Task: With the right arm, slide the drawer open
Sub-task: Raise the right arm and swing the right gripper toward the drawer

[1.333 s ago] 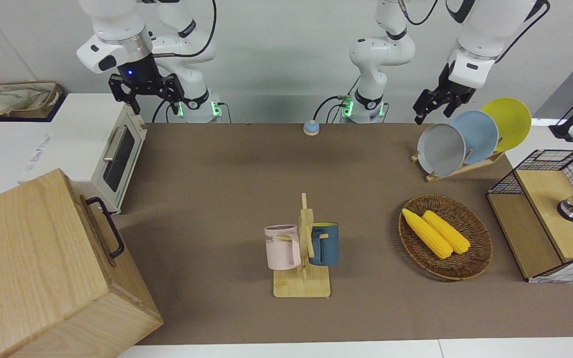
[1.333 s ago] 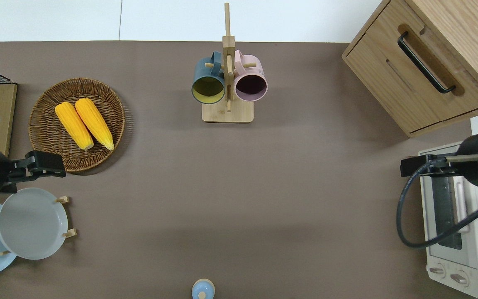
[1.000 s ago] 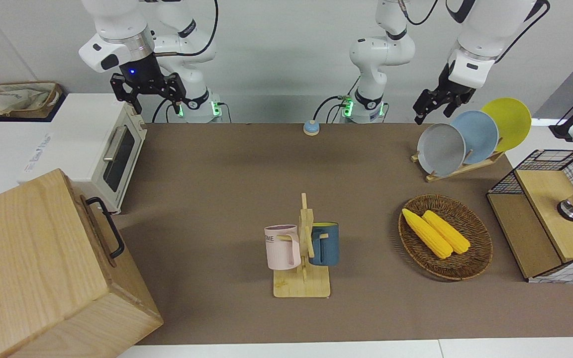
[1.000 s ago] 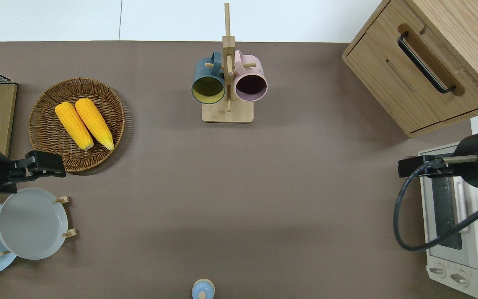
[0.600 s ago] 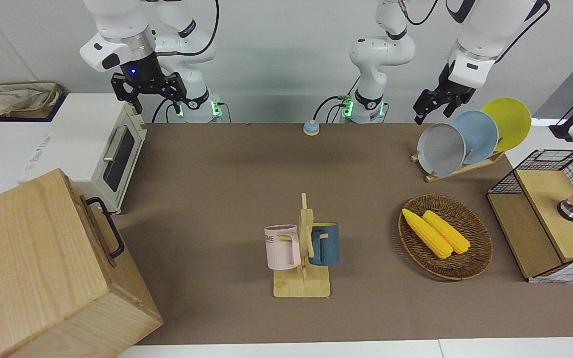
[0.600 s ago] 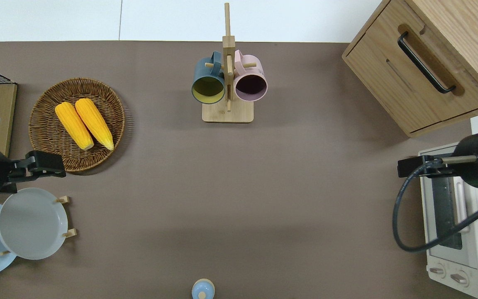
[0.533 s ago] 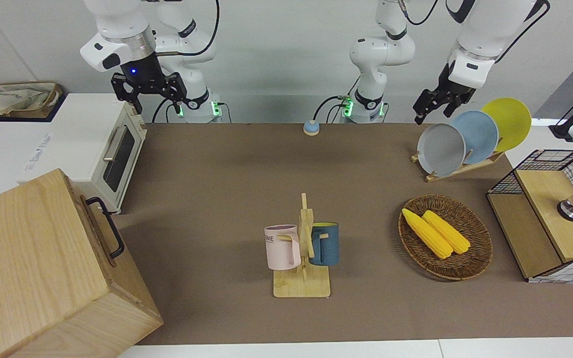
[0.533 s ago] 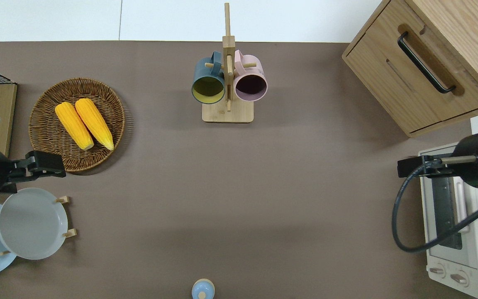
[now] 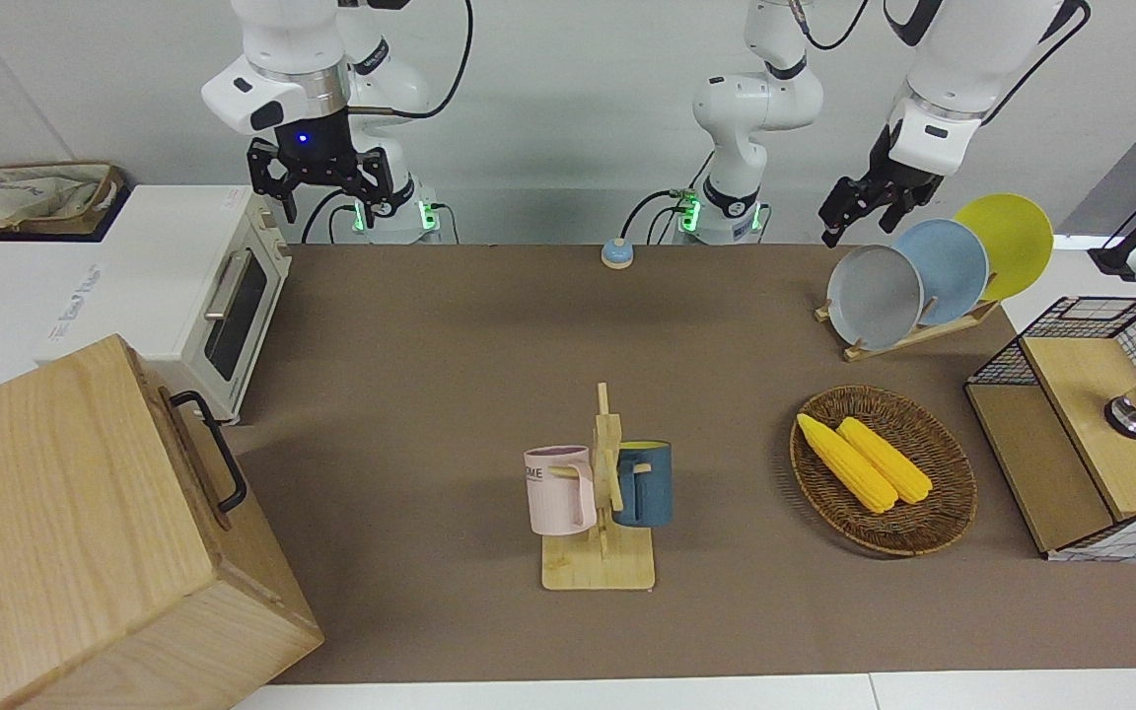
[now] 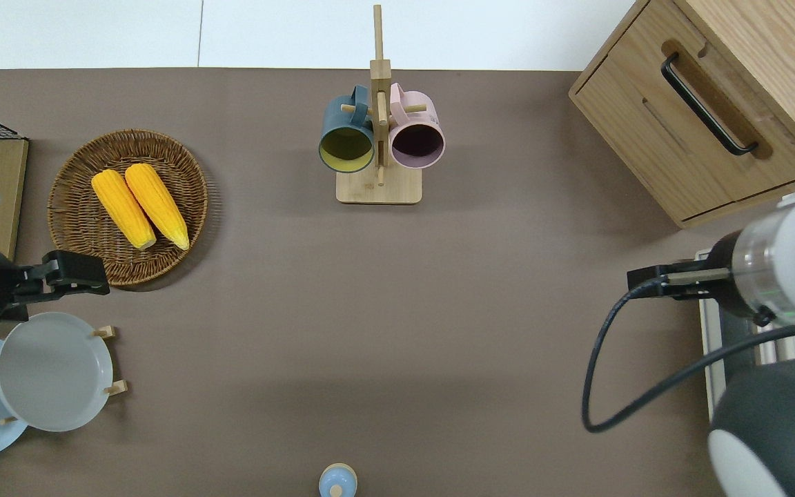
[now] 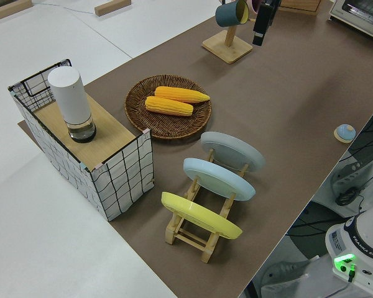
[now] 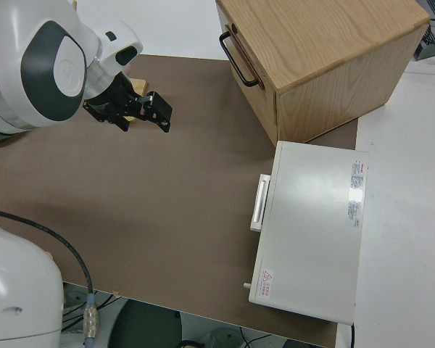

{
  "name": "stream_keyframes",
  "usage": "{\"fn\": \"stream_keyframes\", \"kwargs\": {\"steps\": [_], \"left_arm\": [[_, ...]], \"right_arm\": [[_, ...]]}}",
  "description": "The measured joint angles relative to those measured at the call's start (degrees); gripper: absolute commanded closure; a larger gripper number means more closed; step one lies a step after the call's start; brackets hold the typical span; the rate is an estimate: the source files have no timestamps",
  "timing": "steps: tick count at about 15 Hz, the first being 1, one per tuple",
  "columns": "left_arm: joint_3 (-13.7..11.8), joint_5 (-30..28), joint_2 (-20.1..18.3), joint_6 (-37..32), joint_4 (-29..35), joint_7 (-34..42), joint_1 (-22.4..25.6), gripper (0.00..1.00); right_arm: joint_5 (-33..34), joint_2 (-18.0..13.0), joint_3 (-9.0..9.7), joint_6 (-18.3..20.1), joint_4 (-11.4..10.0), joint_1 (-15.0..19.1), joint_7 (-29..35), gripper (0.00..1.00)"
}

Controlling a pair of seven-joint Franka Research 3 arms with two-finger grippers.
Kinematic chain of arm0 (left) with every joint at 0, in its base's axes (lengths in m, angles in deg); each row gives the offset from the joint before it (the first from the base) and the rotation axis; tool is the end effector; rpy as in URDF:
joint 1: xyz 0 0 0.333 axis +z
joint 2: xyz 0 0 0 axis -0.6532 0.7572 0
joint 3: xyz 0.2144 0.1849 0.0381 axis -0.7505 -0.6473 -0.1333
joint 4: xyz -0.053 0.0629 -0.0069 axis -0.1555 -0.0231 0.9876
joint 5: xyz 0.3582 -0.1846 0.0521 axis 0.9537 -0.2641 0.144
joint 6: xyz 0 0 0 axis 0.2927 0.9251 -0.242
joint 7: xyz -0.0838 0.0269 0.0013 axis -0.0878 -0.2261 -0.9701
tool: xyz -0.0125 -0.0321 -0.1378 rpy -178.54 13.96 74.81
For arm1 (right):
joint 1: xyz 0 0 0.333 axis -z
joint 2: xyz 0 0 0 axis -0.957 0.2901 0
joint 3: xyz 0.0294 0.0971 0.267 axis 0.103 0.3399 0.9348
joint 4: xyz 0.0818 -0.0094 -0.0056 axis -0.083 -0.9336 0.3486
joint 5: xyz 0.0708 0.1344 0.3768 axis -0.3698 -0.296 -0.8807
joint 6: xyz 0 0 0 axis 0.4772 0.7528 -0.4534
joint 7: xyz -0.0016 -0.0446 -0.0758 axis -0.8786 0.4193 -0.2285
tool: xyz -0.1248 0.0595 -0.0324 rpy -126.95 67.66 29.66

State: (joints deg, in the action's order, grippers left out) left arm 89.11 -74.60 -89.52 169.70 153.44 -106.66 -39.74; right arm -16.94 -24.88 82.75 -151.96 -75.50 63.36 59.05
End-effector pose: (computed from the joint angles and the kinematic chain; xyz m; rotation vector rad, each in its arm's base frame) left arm 0.5282 -0.0344 0.5608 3.0827 0.4360 -0.0494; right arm 0.5293 0.1054 0.5824 2.9806 -0.0028 0.0138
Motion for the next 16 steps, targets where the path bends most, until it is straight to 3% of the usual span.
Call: {"fn": "stream_keyframes", "kwargs": {"steps": [3,6,12,16], "left_arm": [[0.0,0.0,0.0,0.0,0.0,0.0,0.0,0.01],[0.0,0.0,0.0,0.0,0.0,0.0,0.0,0.01],[0.0,0.0,0.0,0.0,0.0,0.0,0.0,0.01],[0.0,0.0,0.0,0.0,0.0,0.0,0.0,0.01]], "right_arm": [[9.2,1.3,4.51,0.0,-0.7,-0.9,2.7,0.011],[19.5,2.8,7.75,0.2,-2.3,-3.0,4.0,0.011],[35.9,6.6,8.73,2.3,-4.4,-8.6,5.3,0.013],[47.1,9.0,8.77,2.6,-9.6,-11.1,5.6,0.011]]}}
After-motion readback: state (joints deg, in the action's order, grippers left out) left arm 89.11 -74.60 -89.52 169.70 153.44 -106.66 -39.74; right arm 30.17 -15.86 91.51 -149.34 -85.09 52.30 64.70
